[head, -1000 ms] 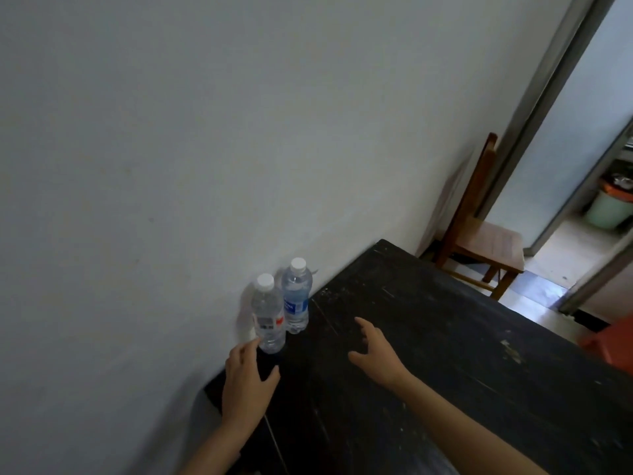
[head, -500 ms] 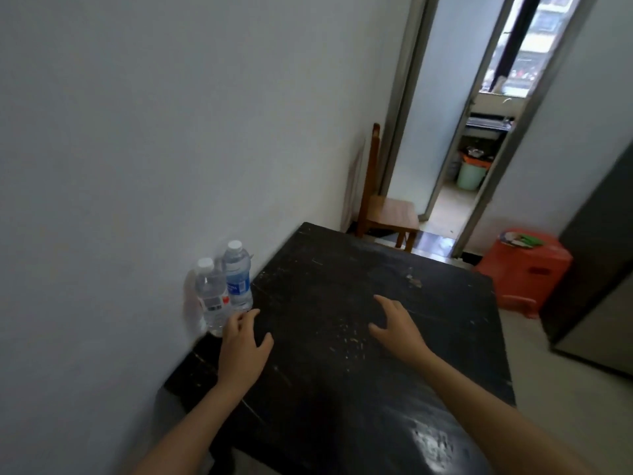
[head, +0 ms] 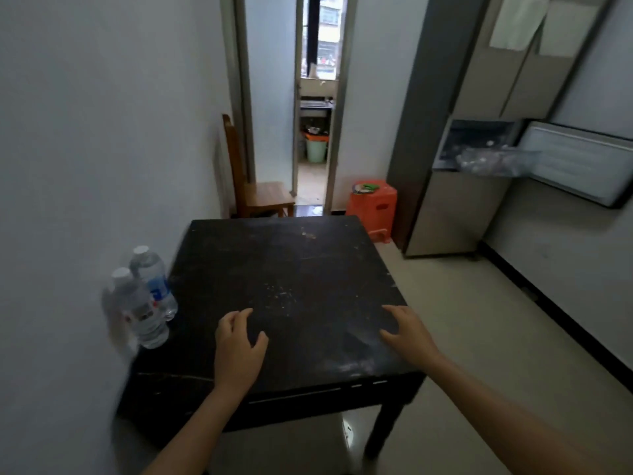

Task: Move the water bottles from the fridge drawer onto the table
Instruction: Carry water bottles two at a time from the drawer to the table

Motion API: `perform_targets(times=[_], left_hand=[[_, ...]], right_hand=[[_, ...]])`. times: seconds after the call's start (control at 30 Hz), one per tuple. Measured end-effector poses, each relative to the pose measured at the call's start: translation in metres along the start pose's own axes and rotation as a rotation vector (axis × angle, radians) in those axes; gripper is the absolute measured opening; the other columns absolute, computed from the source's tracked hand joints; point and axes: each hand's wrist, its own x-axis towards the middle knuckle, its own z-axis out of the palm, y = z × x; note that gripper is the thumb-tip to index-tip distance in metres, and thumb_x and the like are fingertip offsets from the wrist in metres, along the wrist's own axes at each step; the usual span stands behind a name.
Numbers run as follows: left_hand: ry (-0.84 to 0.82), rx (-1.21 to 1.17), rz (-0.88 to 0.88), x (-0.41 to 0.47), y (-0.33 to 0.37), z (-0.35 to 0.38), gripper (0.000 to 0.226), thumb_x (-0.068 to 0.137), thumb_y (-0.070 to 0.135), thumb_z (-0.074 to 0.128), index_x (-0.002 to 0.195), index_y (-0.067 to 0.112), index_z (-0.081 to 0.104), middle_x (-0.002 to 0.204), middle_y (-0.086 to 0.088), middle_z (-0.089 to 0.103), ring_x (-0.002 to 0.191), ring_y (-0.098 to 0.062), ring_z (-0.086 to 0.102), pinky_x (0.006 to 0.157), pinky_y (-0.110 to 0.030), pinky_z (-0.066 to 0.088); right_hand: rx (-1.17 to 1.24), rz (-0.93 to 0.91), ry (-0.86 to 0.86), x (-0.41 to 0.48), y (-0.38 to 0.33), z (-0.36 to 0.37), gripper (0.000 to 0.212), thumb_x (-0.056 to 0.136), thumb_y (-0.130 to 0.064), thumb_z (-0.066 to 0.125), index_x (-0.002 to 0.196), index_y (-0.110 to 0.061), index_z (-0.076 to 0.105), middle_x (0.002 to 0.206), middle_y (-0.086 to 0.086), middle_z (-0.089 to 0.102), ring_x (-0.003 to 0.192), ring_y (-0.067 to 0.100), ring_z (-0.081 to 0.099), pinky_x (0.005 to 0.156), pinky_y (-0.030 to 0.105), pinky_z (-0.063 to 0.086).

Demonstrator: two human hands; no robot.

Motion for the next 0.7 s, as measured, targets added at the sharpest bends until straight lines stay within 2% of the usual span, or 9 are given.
perform_targets(times=[0.17,0.43,0.7], left_hand=[[-0.093,-0.054,0.106,-0.010,0.027,0.005,0.047,0.085,0.013,0.059,0.129,0.005,0.046,0.134,-0.015,0.038,0.123,-0.027,0.038,0.096,-0.031,0.035],[-0.196,-0.092,0.296,-0.032,0.072,0.009,0.044,0.085,0.014,0.060,0.127,0.008,0.048,0.129,-0.014,0.045,0.120,-0.029,0.038,0.099,-0.036,0.034],[-0.277,-0.170,0.486,-0.099,0.113,0.021,0.041,0.084,0.014,0.061,0.124,0.009,0.050,0.124,-0.012,0.048,0.116,-0.026,0.040,0.094,-0.032,0.035]], right_hand=[[-0.060,0.073,0.103,-0.048,0.019,-0.035,0.053,0.084,-0.020,0.061,0.133,-0.011,0.044,0.132,0.012,0.047,0.122,0.025,0.044,0.100,0.031,0.036],[-0.119,0.134,0.303,-0.120,0.044,-0.084,0.051,0.084,-0.020,0.062,0.131,-0.011,0.047,0.129,0.010,0.050,0.120,0.023,0.045,0.100,0.031,0.036],[-0.182,0.212,0.386,-0.220,0.074,-0.103,0.049,0.083,-0.021,0.062,0.130,-0.012,0.049,0.128,0.009,0.051,0.121,0.024,0.044,0.101,0.033,0.035]])
